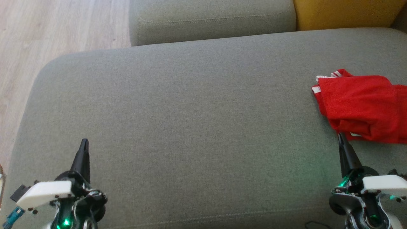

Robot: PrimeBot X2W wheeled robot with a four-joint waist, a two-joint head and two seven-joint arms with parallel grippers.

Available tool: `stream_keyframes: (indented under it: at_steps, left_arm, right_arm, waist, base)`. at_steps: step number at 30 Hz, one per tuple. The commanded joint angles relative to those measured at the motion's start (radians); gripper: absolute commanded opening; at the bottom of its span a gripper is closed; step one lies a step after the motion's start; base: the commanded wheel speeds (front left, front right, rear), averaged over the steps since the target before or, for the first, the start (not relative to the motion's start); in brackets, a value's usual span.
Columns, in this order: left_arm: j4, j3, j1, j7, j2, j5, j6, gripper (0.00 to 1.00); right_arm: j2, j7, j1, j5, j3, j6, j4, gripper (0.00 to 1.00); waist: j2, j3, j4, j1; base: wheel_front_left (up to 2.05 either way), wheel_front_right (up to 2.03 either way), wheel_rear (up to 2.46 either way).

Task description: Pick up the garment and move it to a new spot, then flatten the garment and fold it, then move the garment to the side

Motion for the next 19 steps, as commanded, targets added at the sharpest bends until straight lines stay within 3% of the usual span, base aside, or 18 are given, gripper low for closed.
stream_keyframes:
  at_steps: [1, 19]
  left_arm:
    - [-0.027, 0.035, -0.054, 0.006, 0.012, 0.002, -0.007, 0.0]
    - [-0.027, 0.042, -0.054, 0.012, 0.007, 0.008, -0.007, 0.0]
  right_arm:
    - [-0.005, 0.006, -0.054, 0.006, 0.017, 0.0, -0.038, 0.0]
    - [-0.005, 0.006, -0.054, 0.006, 0.017, 0.0, -0.038, 0.0]
  waist:
    - [0.0, 0.0, 0.0, 0.0]
    - [0.0, 0.0, 0.0, 0.0]
  base:
    - [0.0, 0.0, 0.0]
    - [0.0, 0.0, 0.0]
